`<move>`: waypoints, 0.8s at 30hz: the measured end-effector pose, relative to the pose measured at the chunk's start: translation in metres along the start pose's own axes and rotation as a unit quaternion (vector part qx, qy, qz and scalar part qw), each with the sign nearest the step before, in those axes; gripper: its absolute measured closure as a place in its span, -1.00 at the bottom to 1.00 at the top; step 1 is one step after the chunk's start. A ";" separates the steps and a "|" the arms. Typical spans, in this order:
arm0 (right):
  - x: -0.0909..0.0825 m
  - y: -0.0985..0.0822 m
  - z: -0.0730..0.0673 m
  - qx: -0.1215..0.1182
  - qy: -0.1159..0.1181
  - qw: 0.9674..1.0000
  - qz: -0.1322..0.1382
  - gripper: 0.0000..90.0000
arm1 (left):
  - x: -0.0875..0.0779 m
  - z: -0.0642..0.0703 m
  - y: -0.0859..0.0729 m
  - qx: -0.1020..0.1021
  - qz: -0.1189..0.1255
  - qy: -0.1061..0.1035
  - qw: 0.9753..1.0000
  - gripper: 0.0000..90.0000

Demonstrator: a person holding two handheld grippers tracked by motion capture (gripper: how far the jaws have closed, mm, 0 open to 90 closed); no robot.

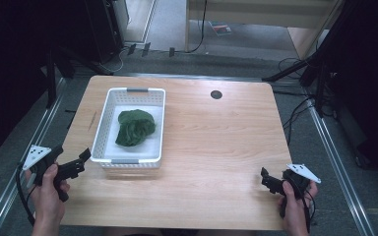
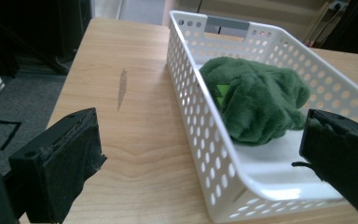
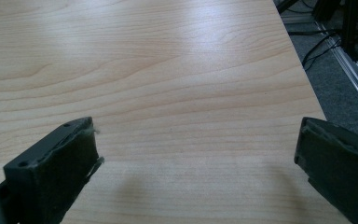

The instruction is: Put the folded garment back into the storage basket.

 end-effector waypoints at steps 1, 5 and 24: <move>0.000 0.000 0.000 0.000 0.000 1.000 0.000 -1.00 | 0.000 -0.002 -0.004 0.004 -0.001 0.006 1.000 -1.00; 0.000 0.000 0.000 0.000 -0.001 1.000 -0.001 -1.00 | 0.002 -0.012 -0.023 -0.006 -0.006 0.009 1.000 -1.00; 0.000 0.000 0.000 0.002 -0.001 1.000 -0.002 -1.00 | -0.006 -0.053 -0.062 -0.034 -0.004 0.026 0.999 -1.00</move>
Point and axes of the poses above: each handheld gripper's, and its own axes: x roughly forward along the jaws, y roughly out of its top, z roughly to its right, the point moved 5 cm from there along x, roughly forward along the jaws, and after that the axes turned 8 degrees about x, right-handed, at the moved point
